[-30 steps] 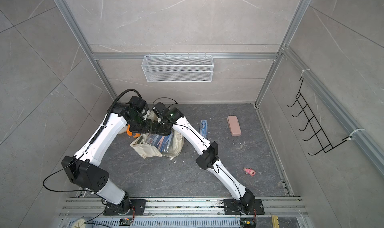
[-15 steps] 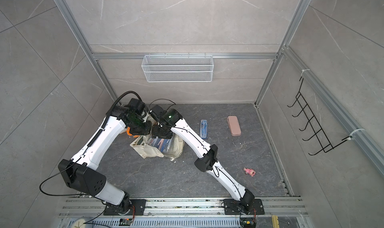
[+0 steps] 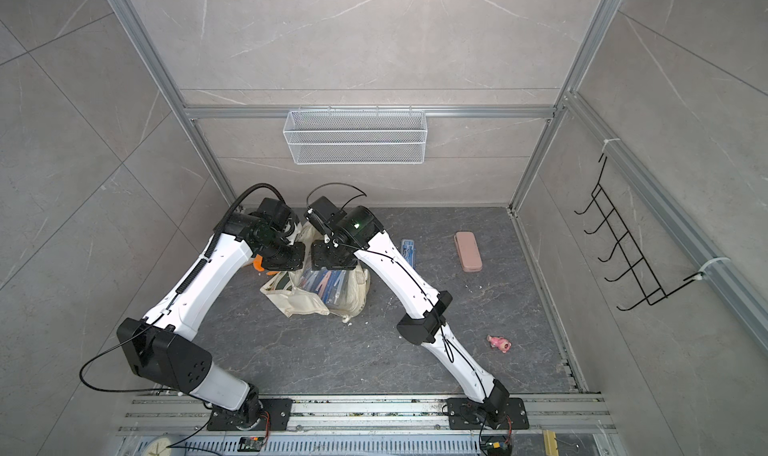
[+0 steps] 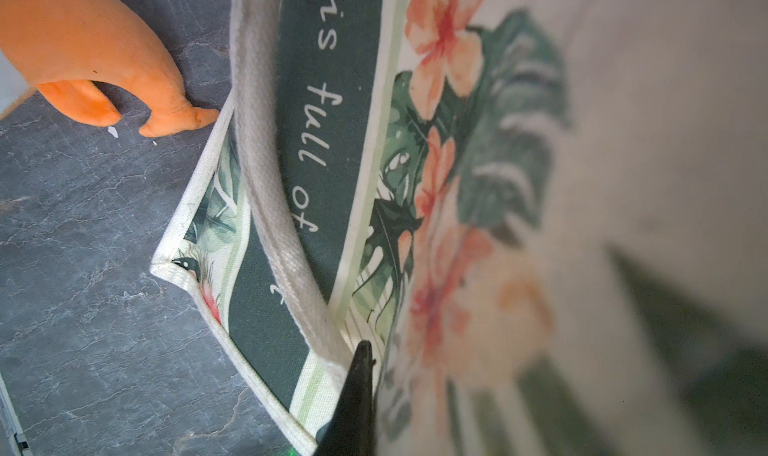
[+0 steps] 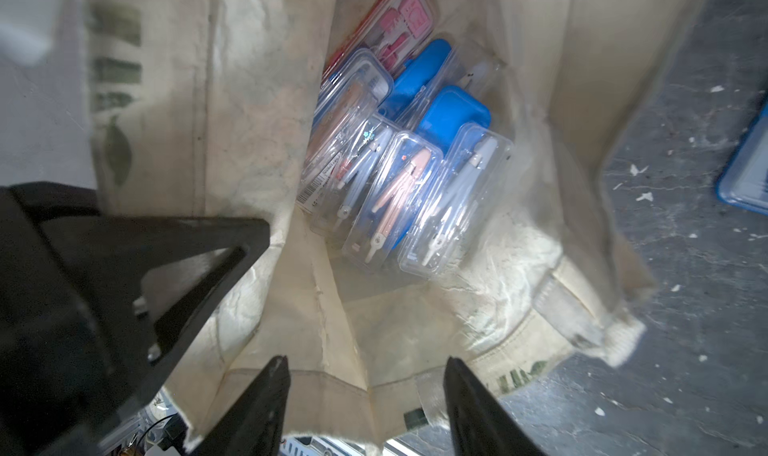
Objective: Take out the compass set from the canvas bag
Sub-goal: Adjust the canvas bag at the center of the board.
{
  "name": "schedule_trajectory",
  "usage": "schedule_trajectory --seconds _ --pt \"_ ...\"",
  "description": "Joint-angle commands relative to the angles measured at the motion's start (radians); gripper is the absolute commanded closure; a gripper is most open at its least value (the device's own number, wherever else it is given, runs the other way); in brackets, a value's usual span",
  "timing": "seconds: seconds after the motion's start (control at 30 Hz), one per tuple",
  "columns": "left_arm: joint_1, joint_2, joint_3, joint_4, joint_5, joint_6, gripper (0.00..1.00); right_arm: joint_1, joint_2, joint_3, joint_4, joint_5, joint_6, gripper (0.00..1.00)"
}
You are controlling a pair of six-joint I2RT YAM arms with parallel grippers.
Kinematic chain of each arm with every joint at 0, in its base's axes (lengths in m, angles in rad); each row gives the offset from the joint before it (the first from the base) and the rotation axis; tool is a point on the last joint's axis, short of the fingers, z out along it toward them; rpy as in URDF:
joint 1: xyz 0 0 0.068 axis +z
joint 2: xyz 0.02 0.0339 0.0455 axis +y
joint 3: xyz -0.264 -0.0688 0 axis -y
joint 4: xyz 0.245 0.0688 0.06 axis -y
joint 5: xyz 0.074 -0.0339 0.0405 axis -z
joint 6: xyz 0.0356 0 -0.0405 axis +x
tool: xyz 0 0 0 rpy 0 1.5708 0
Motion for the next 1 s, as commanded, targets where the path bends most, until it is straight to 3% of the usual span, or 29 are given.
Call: schedule_trajectory --seconds 0.0,0.13,0.23,0.27,0.33,0.43,0.5,0.77,0.87,0.97 --pt "0.002 -0.018 -0.005 0.033 0.015 -0.01 1.0 0.01 -0.109 0.029 -0.129 0.048 -0.033 0.36" --pt "0.002 -0.01 0.004 0.04 0.013 -0.003 1.0 0.009 -0.261 -0.177 -0.128 0.121 -0.028 0.36" --pt "0.002 -0.004 0.004 0.055 0.02 -0.003 1.0 0.01 -0.435 -0.42 -0.068 0.157 -0.03 0.35" --pt "0.003 -0.002 0.005 0.059 0.025 -0.003 1.0 0.006 -0.522 -0.557 -0.006 0.155 -0.028 0.34" --pt "0.003 0.006 0.007 0.064 0.033 -0.004 1.0 -0.043 -0.792 -0.998 0.216 0.099 0.023 0.33" --pt "0.003 0.01 0.012 0.072 0.045 -0.007 1.0 -0.099 -1.087 -1.407 0.446 0.068 0.07 0.31" --pt "0.003 0.01 0.018 0.07 0.046 -0.009 1.0 -0.1 -1.139 -1.462 0.467 0.093 0.065 0.31" --pt "0.003 0.0 0.017 0.077 0.074 0.002 1.0 -0.103 -1.084 -1.478 0.628 0.227 0.021 0.34" --pt "0.002 -0.008 0.016 0.069 0.081 0.001 1.0 -0.158 -1.04 -1.459 0.645 0.202 0.087 0.32" --pt "0.002 -0.019 0.018 0.058 0.092 0.0 1.0 -0.238 -0.991 -1.46 0.666 0.053 0.142 0.34"
